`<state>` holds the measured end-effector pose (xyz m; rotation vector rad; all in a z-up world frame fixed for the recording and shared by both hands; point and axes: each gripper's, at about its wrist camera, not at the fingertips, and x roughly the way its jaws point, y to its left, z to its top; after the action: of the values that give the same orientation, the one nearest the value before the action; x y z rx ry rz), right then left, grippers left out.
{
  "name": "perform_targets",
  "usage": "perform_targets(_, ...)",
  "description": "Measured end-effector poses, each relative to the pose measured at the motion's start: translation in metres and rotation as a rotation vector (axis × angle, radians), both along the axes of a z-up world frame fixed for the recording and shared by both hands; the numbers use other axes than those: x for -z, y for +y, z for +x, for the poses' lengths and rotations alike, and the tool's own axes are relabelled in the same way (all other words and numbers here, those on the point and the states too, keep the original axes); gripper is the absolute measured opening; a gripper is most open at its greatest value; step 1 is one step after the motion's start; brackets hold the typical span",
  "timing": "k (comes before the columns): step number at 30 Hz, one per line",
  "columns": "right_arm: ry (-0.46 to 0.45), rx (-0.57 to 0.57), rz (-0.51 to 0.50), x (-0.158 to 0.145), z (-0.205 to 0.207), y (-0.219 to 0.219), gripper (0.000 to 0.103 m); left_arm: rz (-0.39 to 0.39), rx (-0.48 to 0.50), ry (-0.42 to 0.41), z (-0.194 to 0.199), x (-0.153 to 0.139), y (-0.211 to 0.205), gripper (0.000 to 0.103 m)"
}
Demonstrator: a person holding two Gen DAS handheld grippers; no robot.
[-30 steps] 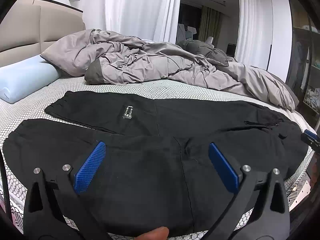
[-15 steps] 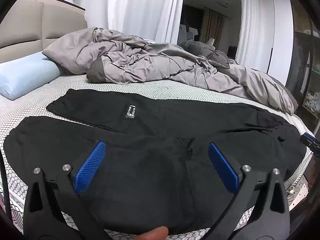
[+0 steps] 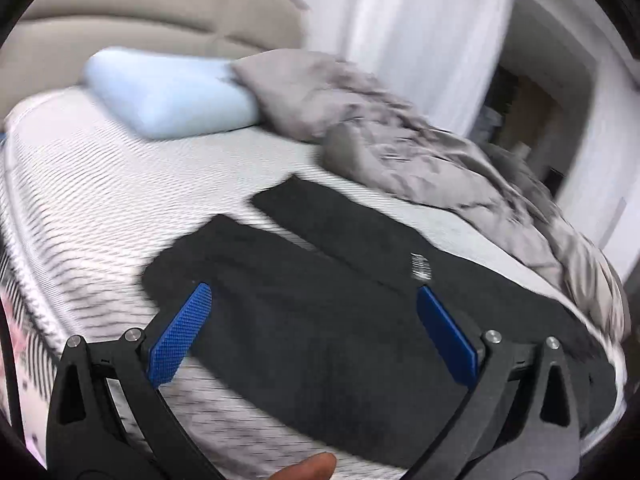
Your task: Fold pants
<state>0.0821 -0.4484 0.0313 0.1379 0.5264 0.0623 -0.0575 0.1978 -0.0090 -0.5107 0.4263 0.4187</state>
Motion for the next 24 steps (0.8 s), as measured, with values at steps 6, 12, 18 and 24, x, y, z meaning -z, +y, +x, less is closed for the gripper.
perform_targets(6, 0.011, 0.036, 0.046, 0.0, 0.0, -0.019, 0.103, -0.189, 0.004, 0.042, -0.024, 0.024, 0.058, 0.076)
perform_targets(12, 0.01, 0.019, 0.044, 0.0, 0.004, -0.015, 0.103, -0.325, 0.045, 0.103, -0.017, 0.057, 0.087, 0.066)
perform_targets(18, 0.006, 0.017, 0.002, 0.0, 0.003, -0.01, 0.103, -0.298, 0.006, 0.089, 0.004, 0.054, 0.097, 0.013)
perform_targets(24, 0.01, 0.177, 0.094, 0.0, -0.005, -0.056, 0.103, -0.157, 0.003, 0.037, 0.034, 0.007, 0.086, 0.0)
